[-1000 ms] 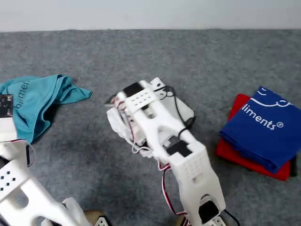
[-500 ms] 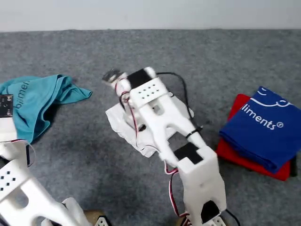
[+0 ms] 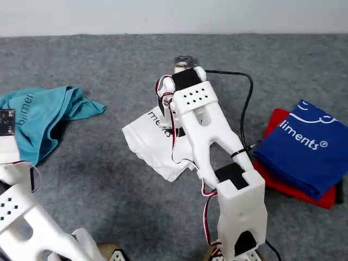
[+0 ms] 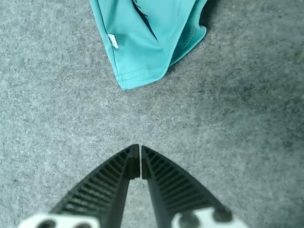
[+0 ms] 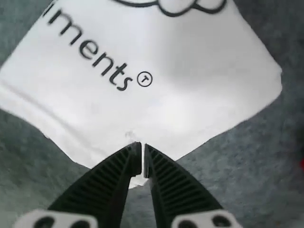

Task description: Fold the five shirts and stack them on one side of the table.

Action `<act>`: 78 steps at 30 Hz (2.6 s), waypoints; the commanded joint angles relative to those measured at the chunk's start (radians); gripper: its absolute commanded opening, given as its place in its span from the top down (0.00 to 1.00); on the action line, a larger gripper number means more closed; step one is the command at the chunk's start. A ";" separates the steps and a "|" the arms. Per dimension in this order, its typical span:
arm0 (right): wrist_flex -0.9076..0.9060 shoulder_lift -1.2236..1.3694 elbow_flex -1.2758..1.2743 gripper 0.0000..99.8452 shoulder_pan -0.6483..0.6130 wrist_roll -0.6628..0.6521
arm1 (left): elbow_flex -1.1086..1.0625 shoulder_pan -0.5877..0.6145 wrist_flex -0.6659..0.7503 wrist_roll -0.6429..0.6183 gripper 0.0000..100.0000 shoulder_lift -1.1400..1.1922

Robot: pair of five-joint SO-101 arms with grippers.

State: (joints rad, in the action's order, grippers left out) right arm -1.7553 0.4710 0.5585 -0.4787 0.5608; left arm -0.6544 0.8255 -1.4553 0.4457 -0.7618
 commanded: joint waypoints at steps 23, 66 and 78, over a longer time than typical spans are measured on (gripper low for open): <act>0.300 0.305 0.066 0.47 0.015 0.247 | -0.047 0.000 0.043 -0.003 0.98 -0.032; -0.039 -0.163 0.061 0.99 0.191 -0.212 | -0.056 -0.006 0.089 -0.002 0.98 -0.032; -0.042 -0.556 -0.141 0.99 0.510 -0.543 | -0.056 -0.006 0.089 -0.002 0.98 -0.031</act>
State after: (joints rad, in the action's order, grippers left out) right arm -1.7538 0.0384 0.4603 -0.0568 0.0806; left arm -0.7188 0.8255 -1.3894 0.4457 -0.7618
